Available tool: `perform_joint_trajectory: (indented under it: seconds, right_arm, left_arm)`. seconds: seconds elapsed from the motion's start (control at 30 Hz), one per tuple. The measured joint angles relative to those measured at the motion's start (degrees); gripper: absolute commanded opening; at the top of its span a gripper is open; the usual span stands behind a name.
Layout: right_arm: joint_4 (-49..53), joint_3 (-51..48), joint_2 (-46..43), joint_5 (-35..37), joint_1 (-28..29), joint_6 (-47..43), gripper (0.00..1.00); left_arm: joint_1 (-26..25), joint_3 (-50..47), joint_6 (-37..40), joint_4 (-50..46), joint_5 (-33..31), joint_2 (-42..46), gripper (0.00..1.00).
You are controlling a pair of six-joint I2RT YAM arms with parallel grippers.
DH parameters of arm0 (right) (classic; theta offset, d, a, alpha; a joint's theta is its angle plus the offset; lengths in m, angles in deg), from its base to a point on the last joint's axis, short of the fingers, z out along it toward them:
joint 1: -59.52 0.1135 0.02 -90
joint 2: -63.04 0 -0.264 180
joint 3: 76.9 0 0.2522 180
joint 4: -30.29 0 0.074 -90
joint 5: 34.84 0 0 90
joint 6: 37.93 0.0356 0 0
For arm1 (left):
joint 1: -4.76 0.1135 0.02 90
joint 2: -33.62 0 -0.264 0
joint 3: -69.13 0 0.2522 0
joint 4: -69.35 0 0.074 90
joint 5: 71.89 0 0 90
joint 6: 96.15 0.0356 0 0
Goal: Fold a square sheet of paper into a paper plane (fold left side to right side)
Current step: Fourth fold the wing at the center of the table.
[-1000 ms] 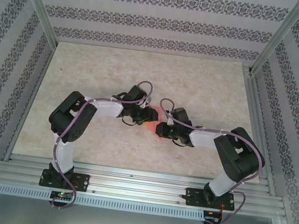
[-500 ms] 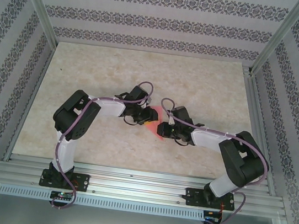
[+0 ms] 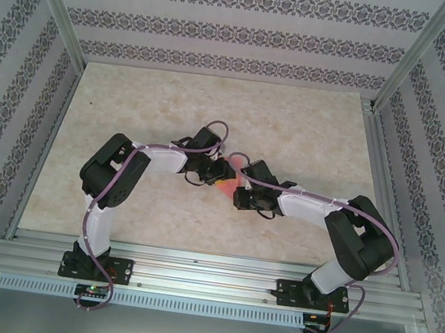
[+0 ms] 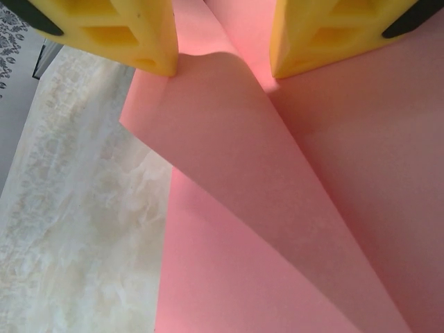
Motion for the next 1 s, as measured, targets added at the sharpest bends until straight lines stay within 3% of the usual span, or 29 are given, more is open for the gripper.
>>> perform_joint_trajectory:
  seconds: [0.2,0.4,0.5,0.63,0.8,1.0]
  right_arm:
    - [-0.07,-0.02,0.00,-0.02,0.00,0.04,0.12]
    - [-1.03,-0.87,-0.04,-0.13,0.02,0.37,0.00]
    - [-1.42,-1.31,-0.33,-0.26,0.02,0.94,0.11]
    - [-0.96,-2.34,-1.51,-0.66,0.02,1.46,0.15]
    - [-0.11,-3.06,-2.67,-0.68,0.02,1.55,0.15]
    - [-0.07,-3.41,-2.71,-1.05,0.02,1.73,0.06]
  left_arm:
    - [0.00,0.07,0.02,-0.09,-0.22,0.00,0.41]
    - [0.00,0.33,0.02,-0.48,-0.42,-0.04,0.41]
    - [0.00,0.39,0.02,-0.68,-0.44,-0.07,0.41]
    - [-0.02,0.52,0.04,-0.96,-0.44,-0.11,0.41]
    - [-0.02,1.07,0.04,-1.49,-0.42,-0.44,0.41]
    - [-0.02,1.42,0.04,-1.70,-0.42,-0.66,0.41]
